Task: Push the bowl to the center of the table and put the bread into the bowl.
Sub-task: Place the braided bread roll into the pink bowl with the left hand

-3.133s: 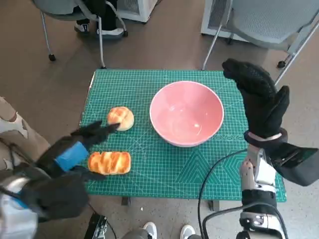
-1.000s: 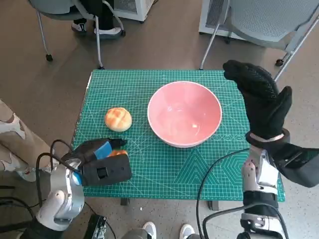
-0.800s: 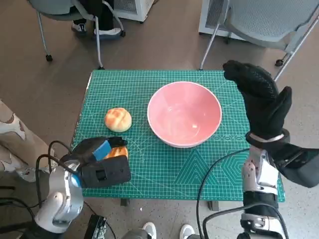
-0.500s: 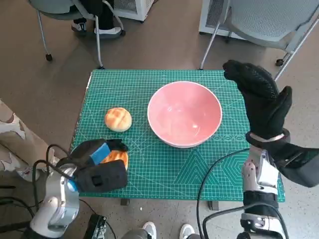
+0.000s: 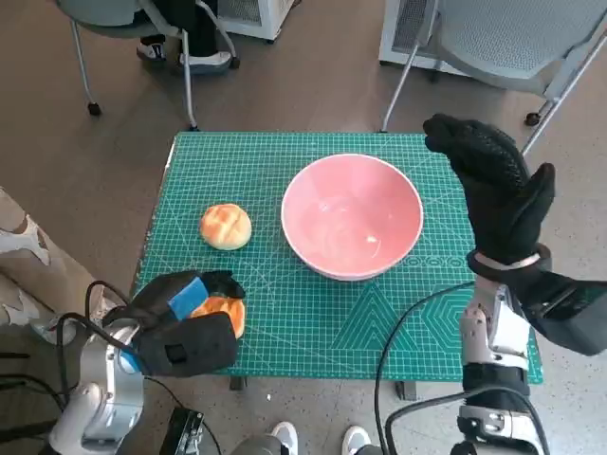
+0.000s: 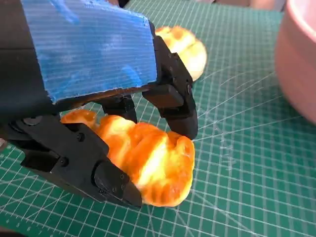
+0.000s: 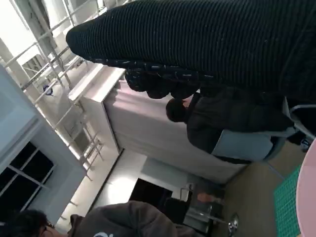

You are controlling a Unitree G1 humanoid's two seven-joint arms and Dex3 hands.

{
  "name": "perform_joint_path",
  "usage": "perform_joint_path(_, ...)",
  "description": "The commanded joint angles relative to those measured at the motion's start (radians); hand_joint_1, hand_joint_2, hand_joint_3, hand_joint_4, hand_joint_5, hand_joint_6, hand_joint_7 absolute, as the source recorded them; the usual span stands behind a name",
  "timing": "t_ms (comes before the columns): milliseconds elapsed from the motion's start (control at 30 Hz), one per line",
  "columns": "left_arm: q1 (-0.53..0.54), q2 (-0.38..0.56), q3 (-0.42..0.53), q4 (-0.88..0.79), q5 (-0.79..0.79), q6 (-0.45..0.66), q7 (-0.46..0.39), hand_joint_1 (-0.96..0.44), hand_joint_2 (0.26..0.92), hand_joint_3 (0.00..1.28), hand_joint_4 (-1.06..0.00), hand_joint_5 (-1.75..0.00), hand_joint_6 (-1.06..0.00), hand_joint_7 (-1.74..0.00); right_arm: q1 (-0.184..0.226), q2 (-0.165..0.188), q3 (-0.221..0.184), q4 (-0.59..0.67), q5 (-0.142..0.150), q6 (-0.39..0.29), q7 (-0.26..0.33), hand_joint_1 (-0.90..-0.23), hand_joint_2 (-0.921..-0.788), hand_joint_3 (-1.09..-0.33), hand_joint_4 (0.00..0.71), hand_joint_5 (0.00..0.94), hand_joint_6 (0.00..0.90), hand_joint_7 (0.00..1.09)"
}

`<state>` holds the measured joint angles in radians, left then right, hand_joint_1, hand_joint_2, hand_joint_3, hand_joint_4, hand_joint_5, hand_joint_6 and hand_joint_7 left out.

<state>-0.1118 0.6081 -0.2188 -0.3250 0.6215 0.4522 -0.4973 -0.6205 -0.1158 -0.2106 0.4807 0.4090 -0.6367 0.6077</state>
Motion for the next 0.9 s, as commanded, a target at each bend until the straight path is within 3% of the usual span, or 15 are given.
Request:
perform_joint_path(33, -0.013, 0.005, 0.025, -0.071, -0.011, 0.003, -0.024, 0.00, 0.871, 0.09, -0.74, -1.19, -0.74, -0.97, 0.016, -0.001, 0.002, 0.012, 0.008, 0.015, 0.010, -0.630, -0.921, -0.760, 0.221, 0.002, 0.040, 0.57)
perform_joint_path(367, -0.102, 0.002, 0.070, -0.184, -0.004, 0.000, -0.045, 0.00, 0.883, 0.05, -0.79, -1.14, -0.74, -0.96, 0.014, -0.001, 0.003, 0.020, 0.006, 0.019, 0.008, -0.630, -0.921, -0.760, 0.221, 0.001, 0.037, 0.57)
perform_joint_path(900, -0.423, -0.064, 0.059, -0.163, 0.032, -0.087, 0.039, 0.00, 0.892, 0.03, -0.81, -1.09, -0.71, -1.03, 0.017, 0.010, 0.010, 0.016, -0.007, 0.020, -0.007, -0.632, -0.921, -0.761, 0.220, 0.001, 0.033, 0.58)
